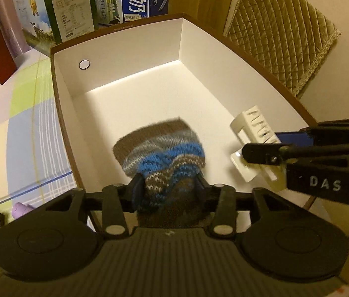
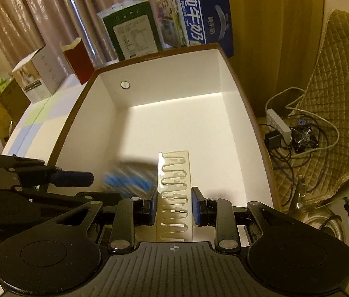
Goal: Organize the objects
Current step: 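Carry pouch and rack into the cardboard box and open both tools, then withdraw both open tools from the box back over the table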
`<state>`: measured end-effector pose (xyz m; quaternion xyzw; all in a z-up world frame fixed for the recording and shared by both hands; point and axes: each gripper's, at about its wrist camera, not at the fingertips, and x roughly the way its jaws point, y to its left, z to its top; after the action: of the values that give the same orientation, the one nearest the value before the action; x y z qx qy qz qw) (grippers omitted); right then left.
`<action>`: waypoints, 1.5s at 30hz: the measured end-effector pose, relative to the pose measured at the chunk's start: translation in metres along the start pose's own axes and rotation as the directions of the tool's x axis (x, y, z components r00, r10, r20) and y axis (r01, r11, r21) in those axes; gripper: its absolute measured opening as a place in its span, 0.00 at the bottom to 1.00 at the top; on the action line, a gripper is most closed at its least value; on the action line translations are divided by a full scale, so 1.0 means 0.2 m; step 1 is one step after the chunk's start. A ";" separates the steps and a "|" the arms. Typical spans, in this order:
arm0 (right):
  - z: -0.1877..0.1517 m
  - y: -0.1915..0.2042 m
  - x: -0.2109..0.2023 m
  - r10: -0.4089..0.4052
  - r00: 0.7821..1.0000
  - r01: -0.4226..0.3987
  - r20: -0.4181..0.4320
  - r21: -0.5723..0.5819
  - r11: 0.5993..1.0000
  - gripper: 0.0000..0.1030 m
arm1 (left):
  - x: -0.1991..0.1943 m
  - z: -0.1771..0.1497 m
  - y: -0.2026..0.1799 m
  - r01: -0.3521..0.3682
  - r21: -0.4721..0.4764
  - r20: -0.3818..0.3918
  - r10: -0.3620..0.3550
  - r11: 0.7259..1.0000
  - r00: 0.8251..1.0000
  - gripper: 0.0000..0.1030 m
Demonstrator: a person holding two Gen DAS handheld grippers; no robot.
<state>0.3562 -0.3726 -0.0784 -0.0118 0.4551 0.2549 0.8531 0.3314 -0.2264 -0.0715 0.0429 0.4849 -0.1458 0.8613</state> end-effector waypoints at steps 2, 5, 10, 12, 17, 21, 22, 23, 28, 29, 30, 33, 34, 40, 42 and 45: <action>0.01 -0.01 0.02 0.001 1.000 -0.001 -0.008 -0.001 1.000 0.24 | 0.01 0.01 0.00 0.003 0.012 0.000 -0.003 1.000 1.000 0.41; 0.02 -0.02 0.04 0.008 1.000 -0.008 -0.014 -0.003 1.000 0.24 | 0.01 0.01 0.00 -0.005 0.016 0.004 0.005 1.000 1.000 0.56; 0.03 -0.04 0.03 0.024 1.000 -0.024 -0.005 0.005 1.000 0.41 | 0.01 0.02 0.01 -0.015 0.020 0.005 0.015 1.000 1.000 0.66; 0.03 -0.05 0.01 0.025 1.000 -0.025 0.006 0.009 1.000 0.53 | 0.00 0.02 0.00 -0.016 0.022 0.005 0.016 1.000 1.000 0.69; 0.02 -0.06 -0.06 0.039 0.999 -0.039 0.018 0.015 0.999 0.68 | -0.04 0.01 0.00 -0.019 0.026 0.015 0.019 0.999 1.000 0.78; 0.01 -0.05 -0.14 0.053 0.997 -0.054 0.050 0.010 0.999 0.79 | -0.12 -0.02 0.00 -0.014 0.009 0.035 0.014 1.000 0.999 0.81; 0.01 -0.05 -0.16 0.057 0.997 -0.058 0.058 0.009 0.998 0.81 | -0.14 -0.03 0.00 -0.014 0.003 0.043 0.014 1.000 0.999 0.84; 0.00 -0.05 -0.18 0.061 0.996 -0.062 0.064 0.010 0.998 0.81 | -0.16 -0.03 0.00 -0.018 -0.003 0.049 0.018 1.000 0.999 0.84; -0.03 -0.04 -0.25 0.074 0.994 -0.075 0.082 0.015 0.997 0.86 | -0.26 -0.08 0.00 -0.020 -0.039 0.079 0.023 0.999 0.997 0.85; -0.03 -0.03 -0.26 0.074 0.993 -0.076 0.086 0.018 0.997 0.86 | -0.28 -0.08 0.00 -0.024 -0.044 0.082 0.027 0.999 0.996 0.85; -0.04 -0.03 -0.27 0.076 0.993 -0.079 0.090 0.021 0.997 0.86 | -0.30 -0.09 -0.01 -0.029 -0.046 0.084 0.032 0.999 0.996 0.85; -0.07 -0.01 -0.31 0.079 0.992 -0.082 0.101 0.031 0.996 0.87 | -0.37 -0.12 -0.01 -0.036 -0.048 0.092 0.040 0.998 0.995 0.86; -0.08 0.00 -0.32 0.076 0.992 -0.080 0.102 0.032 0.996 0.87 | -0.39 -0.13 0.00 -0.039 -0.051 0.096 0.044 0.998 0.994 0.86; -0.15 0.08 -0.37 0.056 0.992 -0.062 0.114 0.046 0.997 0.88 | -0.50 -0.20 0.04 -0.043 -0.068 0.106 0.050 0.997 0.993 0.87; -0.17 0.11 -0.39 0.041 0.992 -0.047 0.119 0.053 0.997 0.88 | -0.53 -0.23 0.06 -0.039 -0.065 0.107 0.045 0.997 0.993 0.87; -0.21 0.17 -0.42 0.026 0.992 -0.035 0.124 0.067 0.997 0.88 | -0.57 -0.27 0.09 -0.030 -0.059 0.110 0.036 0.998 0.993 0.87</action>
<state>0.2707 -0.3894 -0.0304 0.0405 0.4102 0.2523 0.8755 0.2372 -0.1737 -0.0049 0.0180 0.4393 -0.1197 0.8901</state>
